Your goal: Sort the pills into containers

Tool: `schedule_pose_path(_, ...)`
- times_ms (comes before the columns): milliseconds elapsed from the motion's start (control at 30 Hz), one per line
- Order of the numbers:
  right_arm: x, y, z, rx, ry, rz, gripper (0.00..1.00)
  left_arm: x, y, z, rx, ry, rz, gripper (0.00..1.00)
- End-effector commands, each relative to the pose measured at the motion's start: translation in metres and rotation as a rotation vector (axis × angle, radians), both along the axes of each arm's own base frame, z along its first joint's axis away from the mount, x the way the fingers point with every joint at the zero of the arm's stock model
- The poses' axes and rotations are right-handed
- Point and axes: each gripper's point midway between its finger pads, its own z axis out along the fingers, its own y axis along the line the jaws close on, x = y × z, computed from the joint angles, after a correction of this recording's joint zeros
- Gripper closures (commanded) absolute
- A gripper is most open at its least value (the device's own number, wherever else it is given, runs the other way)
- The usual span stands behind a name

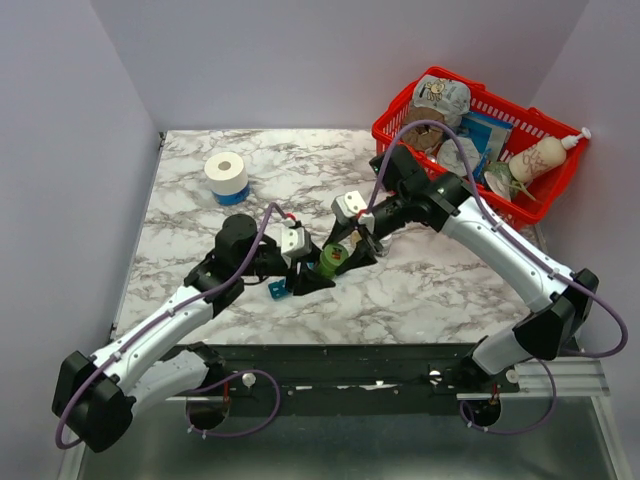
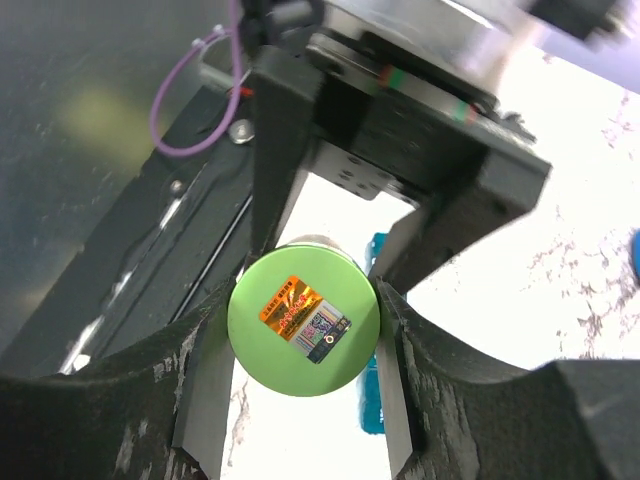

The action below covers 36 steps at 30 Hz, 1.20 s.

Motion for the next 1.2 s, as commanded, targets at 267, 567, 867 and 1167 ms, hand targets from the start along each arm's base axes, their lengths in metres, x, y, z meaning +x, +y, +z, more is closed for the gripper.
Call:
schedule_pose_path(267,0.067,0.005,-0.069,-0.31,0.385,-0.741,0.65,0.097,0.034,0.126,-0.271,-0.405,0.664,1.0)
schedule_pose_path(567,0.072,0.009,-0.031,-0.217,0.409,-0.74,0.42,0.1,0.022,0.091,-0.2,-0.346,0.652,1.0)
schedule_pose_path(867,0.039,-0.008,0.056,0.011,-0.038,-0.358,0.0,0.029,-0.005,0.015,-0.072,-0.155,0.101,1.0)
schedule_pose_path(1167,-0.036,-0.031,-0.005,0.06,-0.161,0.232,0.01,-0.007,-0.008,0.012,-0.032,-0.015,-0.156,1.0)
